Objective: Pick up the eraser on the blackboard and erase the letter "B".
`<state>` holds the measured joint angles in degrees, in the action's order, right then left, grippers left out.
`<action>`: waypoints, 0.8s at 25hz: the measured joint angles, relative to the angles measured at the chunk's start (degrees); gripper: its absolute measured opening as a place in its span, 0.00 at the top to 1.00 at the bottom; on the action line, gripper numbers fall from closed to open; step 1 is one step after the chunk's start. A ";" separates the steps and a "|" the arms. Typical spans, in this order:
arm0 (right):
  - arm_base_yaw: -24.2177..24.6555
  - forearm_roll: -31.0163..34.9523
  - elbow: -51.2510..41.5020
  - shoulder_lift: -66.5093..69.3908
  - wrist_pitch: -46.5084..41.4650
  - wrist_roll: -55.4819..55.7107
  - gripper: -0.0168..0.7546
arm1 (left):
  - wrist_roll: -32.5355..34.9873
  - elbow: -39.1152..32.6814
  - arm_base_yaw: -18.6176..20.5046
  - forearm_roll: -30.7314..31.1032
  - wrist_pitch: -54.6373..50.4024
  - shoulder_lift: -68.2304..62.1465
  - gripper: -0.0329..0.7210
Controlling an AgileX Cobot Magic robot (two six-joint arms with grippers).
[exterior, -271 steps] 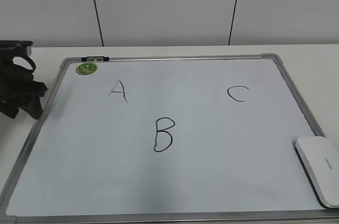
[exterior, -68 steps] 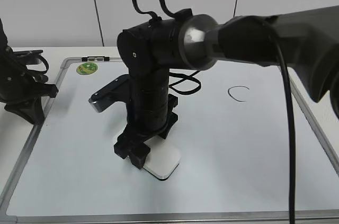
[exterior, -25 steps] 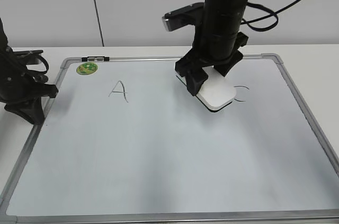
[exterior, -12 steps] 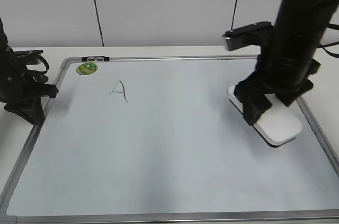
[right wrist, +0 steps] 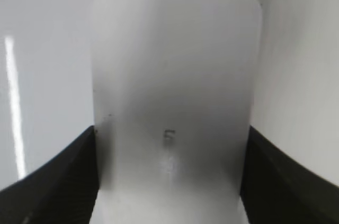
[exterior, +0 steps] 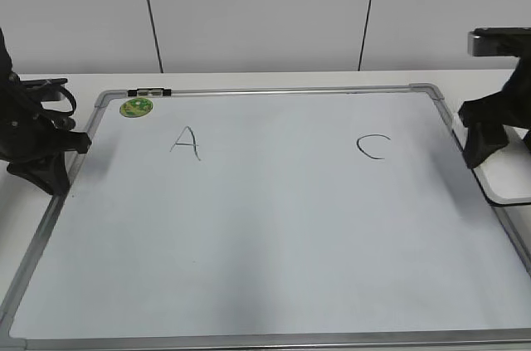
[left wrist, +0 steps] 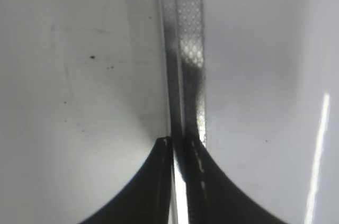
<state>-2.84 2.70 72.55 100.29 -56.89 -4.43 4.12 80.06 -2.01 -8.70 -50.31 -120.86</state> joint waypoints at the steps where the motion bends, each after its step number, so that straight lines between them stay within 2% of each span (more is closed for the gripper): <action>1: 0.00 0.00 0.00 0.00 0.00 0.00 0.28 | 0.00 0.00 0.00 0.00 0.00 0.00 0.91; 3: 3.28 0.11 0.00 1.20 1.89 0.00 0.28 | 0.00 0.00 0.00 0.00 0.00 0.00 0.91; 5: 4.25 0.11 1.10 3.02 2.21 0.00 0.28 | 0.00 0.00 0.00 0.10 0.00 0.00 0.91; 14: 4.36 2.75 11.84 13.78 1.46 -1.97 0.28 | 0.00 0.00 0.00 0.10 0.00 0.00 0.91; 20: 4.36 4.17 14.80 18.67 -0.95 -4.06 0.28 | 0.00 0.00 0.00 0.00 0.00 0.00 0.91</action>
<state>1.52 6.87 87.35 118.96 -57.84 -8.49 4.12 80.06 -2.01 -8.70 -50.31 -120.86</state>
